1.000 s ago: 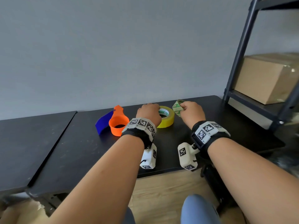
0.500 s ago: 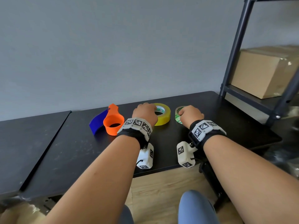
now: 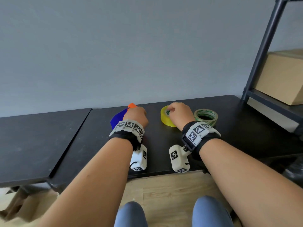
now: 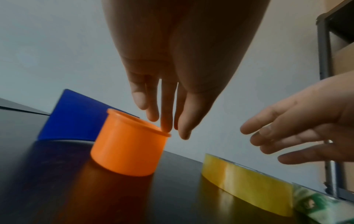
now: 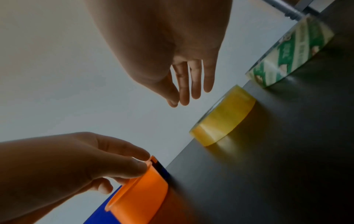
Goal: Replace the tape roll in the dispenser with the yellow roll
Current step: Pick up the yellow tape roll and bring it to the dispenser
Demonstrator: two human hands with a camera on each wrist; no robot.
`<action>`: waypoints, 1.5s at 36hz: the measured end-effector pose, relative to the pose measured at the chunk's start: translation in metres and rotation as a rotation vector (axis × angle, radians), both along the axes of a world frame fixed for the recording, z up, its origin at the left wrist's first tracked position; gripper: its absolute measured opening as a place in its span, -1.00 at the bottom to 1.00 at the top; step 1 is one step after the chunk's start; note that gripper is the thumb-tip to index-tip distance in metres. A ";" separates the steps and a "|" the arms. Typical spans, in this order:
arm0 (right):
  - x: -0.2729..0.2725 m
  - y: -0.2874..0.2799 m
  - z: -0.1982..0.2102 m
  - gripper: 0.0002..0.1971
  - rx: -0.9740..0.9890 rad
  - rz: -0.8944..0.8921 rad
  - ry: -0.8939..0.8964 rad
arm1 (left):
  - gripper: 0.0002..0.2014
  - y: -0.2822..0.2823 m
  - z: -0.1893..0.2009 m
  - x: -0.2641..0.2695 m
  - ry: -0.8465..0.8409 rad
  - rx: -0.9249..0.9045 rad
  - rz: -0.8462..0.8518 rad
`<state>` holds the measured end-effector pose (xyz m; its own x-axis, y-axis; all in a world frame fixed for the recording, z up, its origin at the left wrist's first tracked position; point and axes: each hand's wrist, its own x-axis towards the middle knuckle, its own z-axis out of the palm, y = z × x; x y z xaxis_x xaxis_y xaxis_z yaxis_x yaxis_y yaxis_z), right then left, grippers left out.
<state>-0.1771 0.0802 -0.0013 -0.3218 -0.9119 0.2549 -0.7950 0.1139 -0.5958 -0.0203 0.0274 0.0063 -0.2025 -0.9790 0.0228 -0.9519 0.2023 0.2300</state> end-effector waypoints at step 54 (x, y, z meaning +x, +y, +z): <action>0.068 -0.015 -0.011 -0.63 0.210 0.150 -0.048 | -0.71 -0.020 -0.022 0.059 0.485 0.125 0.244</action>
